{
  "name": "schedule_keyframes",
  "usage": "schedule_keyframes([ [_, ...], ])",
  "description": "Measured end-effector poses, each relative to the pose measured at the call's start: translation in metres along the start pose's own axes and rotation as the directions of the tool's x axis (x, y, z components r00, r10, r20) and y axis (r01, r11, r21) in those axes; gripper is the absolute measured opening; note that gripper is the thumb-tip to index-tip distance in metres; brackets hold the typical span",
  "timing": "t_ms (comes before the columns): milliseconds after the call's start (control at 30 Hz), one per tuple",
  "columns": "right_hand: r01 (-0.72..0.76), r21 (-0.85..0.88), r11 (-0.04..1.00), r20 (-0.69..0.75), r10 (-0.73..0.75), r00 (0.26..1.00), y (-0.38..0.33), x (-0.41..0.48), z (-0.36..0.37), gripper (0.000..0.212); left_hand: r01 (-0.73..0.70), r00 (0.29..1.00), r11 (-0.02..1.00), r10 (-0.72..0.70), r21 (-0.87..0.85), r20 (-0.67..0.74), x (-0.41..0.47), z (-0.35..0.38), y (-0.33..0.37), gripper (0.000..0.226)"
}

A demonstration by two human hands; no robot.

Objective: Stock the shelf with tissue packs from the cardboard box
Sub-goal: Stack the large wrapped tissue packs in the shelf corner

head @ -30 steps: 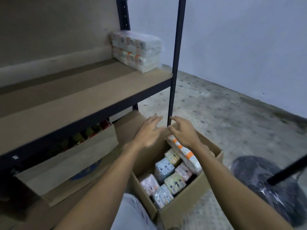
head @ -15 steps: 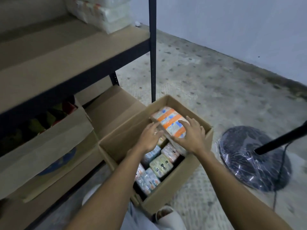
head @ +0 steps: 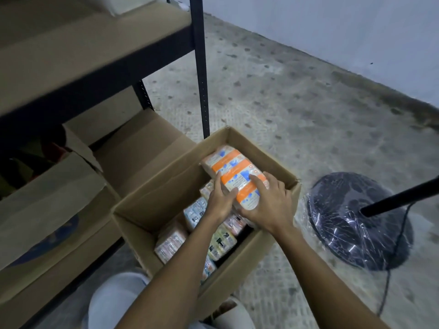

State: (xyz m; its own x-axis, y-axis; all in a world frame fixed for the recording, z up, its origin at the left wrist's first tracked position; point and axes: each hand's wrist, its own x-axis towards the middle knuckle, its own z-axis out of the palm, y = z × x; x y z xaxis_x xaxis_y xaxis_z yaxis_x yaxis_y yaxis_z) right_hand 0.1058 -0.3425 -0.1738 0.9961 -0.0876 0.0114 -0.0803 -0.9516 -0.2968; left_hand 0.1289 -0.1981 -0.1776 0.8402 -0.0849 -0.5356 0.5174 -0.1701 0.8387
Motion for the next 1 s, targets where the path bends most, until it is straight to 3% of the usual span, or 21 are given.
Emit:
schedule_keyframes([
  [333,-0.002,0.104,0.995,-0.006,0.003,1.0,-0.006,-0.005,-0.008,0.097,0.117,0.989,0.88,-0.146,-0.46,-0.026,-0.001,0.0,0.003,0.081],
  [667,0.069,0.096,0.993,-0.118,-0.057,0.991,-0.039,-0.028,-0.036,0.073,0.043,0.997,0.853,-0.07,-0.52,-0.033,-0.027,-0.017,0.025,0.075],
  [867,0.213,0.031,0.977,-0.177,-0.205,0.963,-0.054,-0.055,-0.065,0.086,-0.024,0.999,0.832,0.008,-0.554,-0.031,-0.064,-0.03,0.051,0.068],
  [1000,0.233,-0.035,0.972,-0.262,-0.234,0.936,-0.064,-0.065,-0.087,0.078,-0.092,0.996,0.841,0.073,-0.533,-0.055,-0.089,-0.035,0.072,0.068],
])
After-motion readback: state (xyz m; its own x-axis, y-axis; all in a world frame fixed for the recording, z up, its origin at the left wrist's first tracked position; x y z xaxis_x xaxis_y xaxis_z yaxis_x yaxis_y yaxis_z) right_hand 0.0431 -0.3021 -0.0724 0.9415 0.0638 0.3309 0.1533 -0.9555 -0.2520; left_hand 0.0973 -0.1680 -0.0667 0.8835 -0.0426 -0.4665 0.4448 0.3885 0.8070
